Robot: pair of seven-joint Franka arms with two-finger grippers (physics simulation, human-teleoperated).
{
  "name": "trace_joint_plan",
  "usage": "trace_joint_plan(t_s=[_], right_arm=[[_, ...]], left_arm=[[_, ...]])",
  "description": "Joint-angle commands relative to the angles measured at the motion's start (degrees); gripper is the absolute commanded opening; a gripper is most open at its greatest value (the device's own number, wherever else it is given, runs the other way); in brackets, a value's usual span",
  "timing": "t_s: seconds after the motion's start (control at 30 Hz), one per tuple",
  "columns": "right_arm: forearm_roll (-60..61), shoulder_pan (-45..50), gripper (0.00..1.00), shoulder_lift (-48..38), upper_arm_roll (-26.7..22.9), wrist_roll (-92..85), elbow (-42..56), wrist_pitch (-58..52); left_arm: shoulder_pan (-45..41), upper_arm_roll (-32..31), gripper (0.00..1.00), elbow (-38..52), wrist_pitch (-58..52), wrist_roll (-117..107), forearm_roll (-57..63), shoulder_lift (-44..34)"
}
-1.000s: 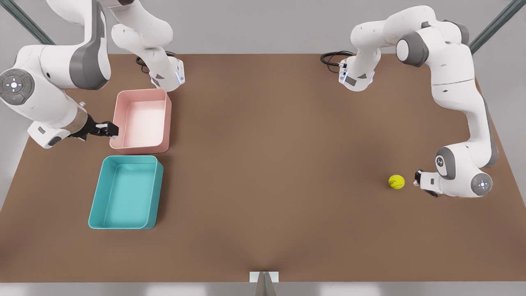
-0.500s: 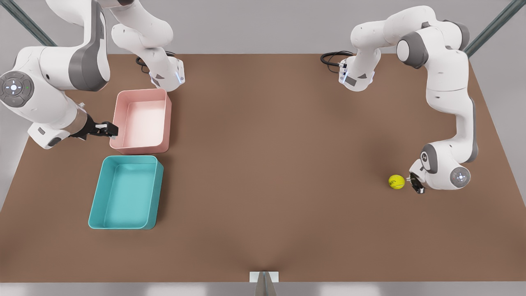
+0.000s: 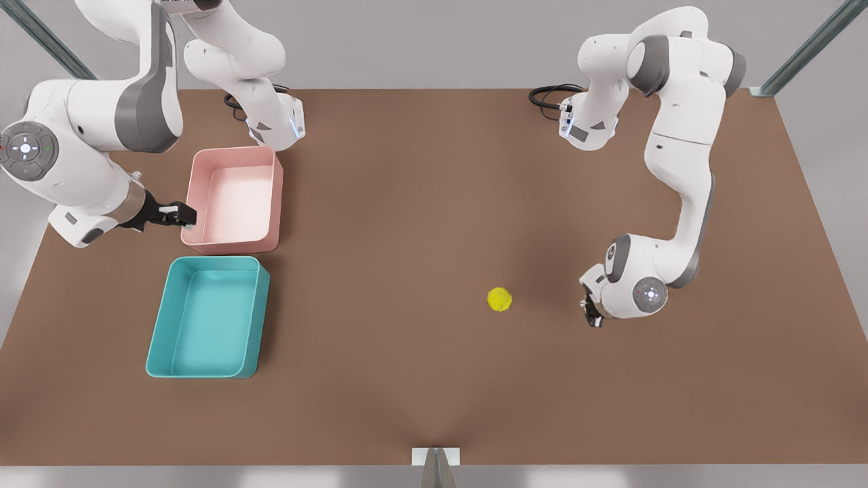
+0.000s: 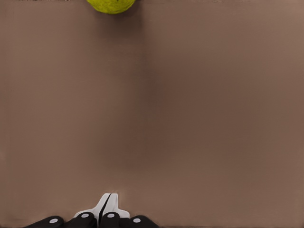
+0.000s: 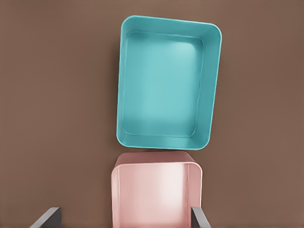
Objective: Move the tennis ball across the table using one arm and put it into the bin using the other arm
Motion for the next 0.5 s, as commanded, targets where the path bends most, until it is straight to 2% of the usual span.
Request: trace_joint_plan(t_s=[0.0,0.03,0.07,0.1,0.13,0.17,0.2,0.27,0.3,0.4,0.47], right_arm=[[0.0,0.1,1.00,0.4,0.1,-0.1,0.1,0.0],[-0.1,0.1,1.00,0.6,0.1,-0.1,0.2,0.0],[-0.6,0.1,1.00,0.7,0.1,0.1,0.3,0.0],[-0.7,0.0,1.00,1.1,-0.1,0.1,0.3,0.0],[-0.6,0.0,1.00,1.7,-0.2,0.3,0.3,0.0],[-0.7,0.6,1.00,3.4,0.1,0.6,0.6,0.0],[-0.2,1.4,1.00,5.1,0.3,0.9,2.1,0.0],[-0.7,5.4,1.00,9.1,0.3,1.4,3.9,0.0],[-0.5,9.4,1.00,13.2,0.4,1.9,5.0,1.1],[0.2,13.5,1.00,18.4,0.4,11.2,3.5,13.3],[0.0,13.5,1.00,20.5,0.4,10.9,3.2,15.9]], left_arm=[[-0.2,0.7,0.21,2.9,-11.4,-52.6,0.1,-2.4],[-0.2,3.0,1.00,1.6,-16.7,-60.3,0.2,-5.8],[-3.2,10.2,1.00,2.2,-19.9,-76.8,-9.8,-11.6],[-7.4,13.1,1.00,4.5,-27.3,-101.4,-11.9,-17.7],[-9.6,13.4,1.00,6.5,-33.6,-104.7,-8.7,-21.2],[-9.2,11.8,1.00,17.5,-49.2,-102.1,-5.3,-21.2],[-7.6,8.9,1.00,21.0,-53.5,-102.9,-3.4,-21.6],[-8.0,10.2,1.00,20.4,-53.4,-110.0,-5.9,-23.2],[-8.0,8.0,1.00,20.6,-51.6,-109.9,-4.2,-21.9],[-5.9,8.4,1.00,21.0,-51.7,-109.6,-4.3,-22.0],[-5.3,8.3,1.00,21.0,-52.1,-103.0,-4.2,-21.8]])
